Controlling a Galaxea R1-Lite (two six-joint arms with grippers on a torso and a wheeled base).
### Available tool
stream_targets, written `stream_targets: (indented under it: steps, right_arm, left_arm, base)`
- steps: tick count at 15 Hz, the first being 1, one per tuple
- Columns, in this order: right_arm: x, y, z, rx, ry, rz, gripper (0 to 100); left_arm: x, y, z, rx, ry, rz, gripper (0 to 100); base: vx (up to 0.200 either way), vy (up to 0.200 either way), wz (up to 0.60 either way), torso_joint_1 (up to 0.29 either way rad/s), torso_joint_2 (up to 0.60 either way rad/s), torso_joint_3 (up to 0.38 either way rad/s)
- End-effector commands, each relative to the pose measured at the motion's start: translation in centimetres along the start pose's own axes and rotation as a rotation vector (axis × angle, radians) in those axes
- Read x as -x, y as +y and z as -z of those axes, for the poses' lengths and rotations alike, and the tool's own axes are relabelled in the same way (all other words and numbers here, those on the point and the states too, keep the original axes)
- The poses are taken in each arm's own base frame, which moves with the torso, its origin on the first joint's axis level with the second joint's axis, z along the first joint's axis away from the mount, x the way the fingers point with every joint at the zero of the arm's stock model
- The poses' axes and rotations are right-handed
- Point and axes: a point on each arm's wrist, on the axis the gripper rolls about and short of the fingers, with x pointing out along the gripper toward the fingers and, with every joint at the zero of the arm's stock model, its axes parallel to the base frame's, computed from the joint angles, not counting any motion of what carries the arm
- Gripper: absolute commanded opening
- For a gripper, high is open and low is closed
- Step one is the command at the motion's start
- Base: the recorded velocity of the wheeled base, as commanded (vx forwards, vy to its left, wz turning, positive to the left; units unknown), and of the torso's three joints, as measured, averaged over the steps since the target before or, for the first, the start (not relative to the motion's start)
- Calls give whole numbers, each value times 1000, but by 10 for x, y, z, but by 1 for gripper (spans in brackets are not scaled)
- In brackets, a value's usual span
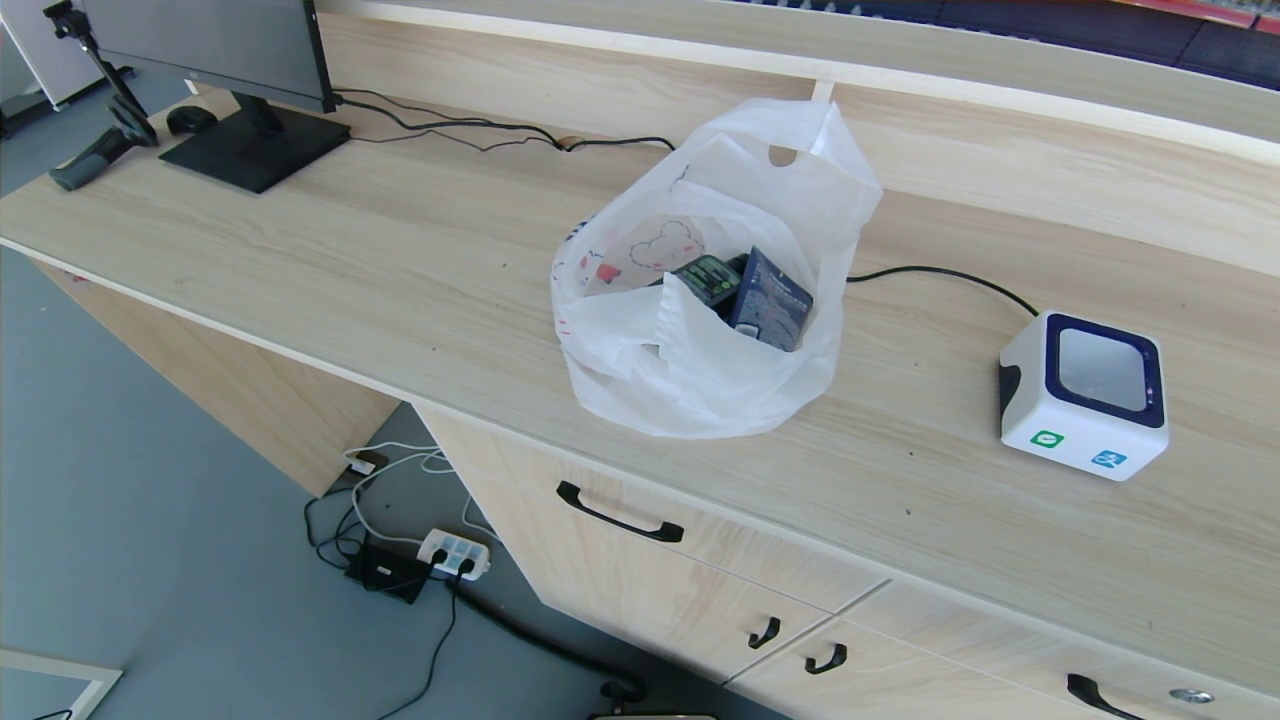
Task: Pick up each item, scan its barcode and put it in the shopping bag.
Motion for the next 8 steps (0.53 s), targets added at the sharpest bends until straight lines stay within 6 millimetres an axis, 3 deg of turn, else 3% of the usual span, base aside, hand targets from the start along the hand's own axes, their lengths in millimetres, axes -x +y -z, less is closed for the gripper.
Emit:
stream_targets:
  steps: [1,8]
  right_arm:
    - [0,0,0,1,1,0,100]
    - [0,0,0,7,1,0,100]
  left_arm:
    - [0,0,0,0,0,-1,100]
    - [0,0,0,0,0,-1,100]
  base:
    - [0,0,0,0,0,0]
    - [0,0,0,0,0,0]
